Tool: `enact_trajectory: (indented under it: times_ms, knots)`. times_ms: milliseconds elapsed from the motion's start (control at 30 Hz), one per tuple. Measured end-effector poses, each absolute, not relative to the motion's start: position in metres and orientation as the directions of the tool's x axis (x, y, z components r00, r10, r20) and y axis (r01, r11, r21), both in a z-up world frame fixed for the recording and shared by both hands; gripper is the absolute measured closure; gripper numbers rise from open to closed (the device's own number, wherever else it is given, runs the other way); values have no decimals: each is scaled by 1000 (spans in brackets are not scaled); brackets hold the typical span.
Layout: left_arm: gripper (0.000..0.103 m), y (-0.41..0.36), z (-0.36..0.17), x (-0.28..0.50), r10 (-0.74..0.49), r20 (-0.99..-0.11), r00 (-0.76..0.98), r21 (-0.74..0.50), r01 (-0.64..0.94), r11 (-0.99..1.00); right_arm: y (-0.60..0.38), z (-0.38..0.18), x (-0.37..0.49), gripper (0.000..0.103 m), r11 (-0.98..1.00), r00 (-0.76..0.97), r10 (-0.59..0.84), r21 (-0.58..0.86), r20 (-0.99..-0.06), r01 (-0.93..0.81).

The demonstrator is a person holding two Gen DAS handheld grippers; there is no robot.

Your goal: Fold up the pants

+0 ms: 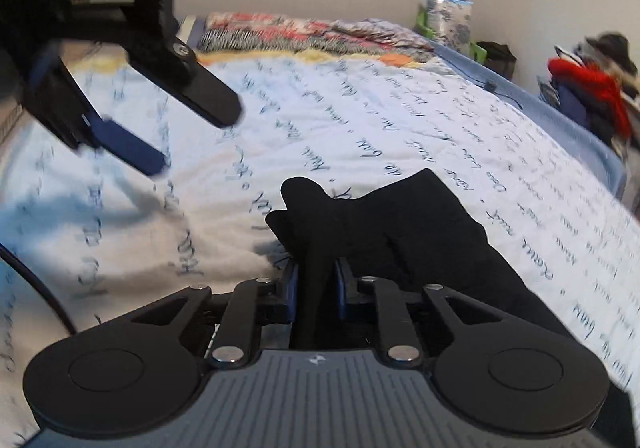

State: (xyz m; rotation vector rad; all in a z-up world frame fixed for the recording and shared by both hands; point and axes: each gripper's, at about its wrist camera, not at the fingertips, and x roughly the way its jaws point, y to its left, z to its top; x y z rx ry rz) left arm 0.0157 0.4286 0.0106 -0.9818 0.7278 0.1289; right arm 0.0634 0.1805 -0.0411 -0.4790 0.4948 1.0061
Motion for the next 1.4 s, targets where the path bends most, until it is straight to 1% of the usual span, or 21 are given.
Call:
enact_trajectory:
  times_ms: [167, 300, 467, 533, 567, 600, 633, 667, 733, 767, 900, 1000, 1067, 1100, 1133, 1167, 1200, 1233, 1333, 1367, 1400]
  knots:
    - [22, 426, -8, 52, -344, -565, 750, -789, -370, 490, 173, -39, 63, 86, 470, 443, 690, -111, -572, -876]
    - [21, 423, -23, 78, -378, -589, 714, -781, -383, 493, 170, -37, 67, 86, 484, 439, 699, -78, -564, -871]
    - [20, 421, -48, 111, -482, -588, 649, -800, -381, 463, 164, -37, 72, 86, 497, 429, 714, -30, -554, -867]
    - [21, 420, -52, 121, -478, -601, 641, -791, -394, 468, 163, -38, 74, 86, 499, 419, 715, -11, -559, -866]
    - [23, 419, -51, 127, -476, -601, 642, -790, -384, 479, 163, -38, 74, 86, 500, 418, 717, -5, -558, -866]
    - [31, 419, -50, 132, -468, -607, 642, -783, -381, 492, 163, -39, 75, 86, 501, 414, 717, 0, -561, -866]
    - [41, 419, -49, 137, -451, -624, 638, -767, -387, 512, 163, -39, 75, 86, 501, 414, 716, 1, -563, -865]
    - [60, 417, -48, 141, -431, -650, 625, -741, -395, 544, 163, -40, 74, 86, 502, 414, 715, 1, -563, -865]
    - [77, 412, -45, 149, -392, -697, 601, -680, -380, 627, 163, -40, 74, 86, 505, 418, 714, -1, -562, -863]
    - [79, 410, -45, 149, -374, -706, 602, -662, -371, 651, 163, -40, 74, 86, 506, 421, 712, -4, -563, -862]
    - [79, 403, -34, 140, -318, -725, 611, -614, -364, 700, 160, -36, 67, 86, 514, 423, 699, -7, -577, -858]
    - [79, 388, -14, 137, -246, -750, 614, -530, -334, 780, 134, -20, 59, 85, 504, 393, 757, 85, -521, -859]
    - [81, 376, 0, 135, -201, -759, 619, -469, -306, 829, 114, -15, 59, 75, 514, 382, 782, 162, -492, -842]
    - [81, 369, 7, 136, -179, -763, 621, -434, -287, 854, 108, -18, 61, 52, 524, 373, 779, 196, -504, -829]
    - [81, 364, 11, 138, -159, -769, 619, -405, -279, 871, 107, -25, 67, 15, 538, 355, 763, 225, -541, -813]
    - [82, 359, 15, 140, -150, -777, 612, -389, -277, 879, 107, -36, 75, 11, 546, 314, 741, 261, -593, -796]
    - [85, 355, 18, 142, -145, -780, 609, -382, -280, 881, 104, -43, 82, 12, 559, 286, 734, 307, -616, -770]
    - [85, 351, 24, 141, -133, -778, 615, -372, -279, 885, 92, -41, 83, 12, 559, 284, 759, 362, -586, -746]
    - [87, 328, 49, 134, -129, -748, 651, -355, -228, 907, 42, -19, 79, 12, 462, 264, 876, 541, -404, -703]
    - [87, 317, 59, 131, -130, -736, 665, -343, -201, 918, 20, -11, 78, 12, 431, 269, 898, 578, -348, -693]
    - [85, 301, 69, 130, -133, -721, 680, -328, -166, 930, -2, -6, 77, 11, 412, 283, 910, 608, -302, -678]
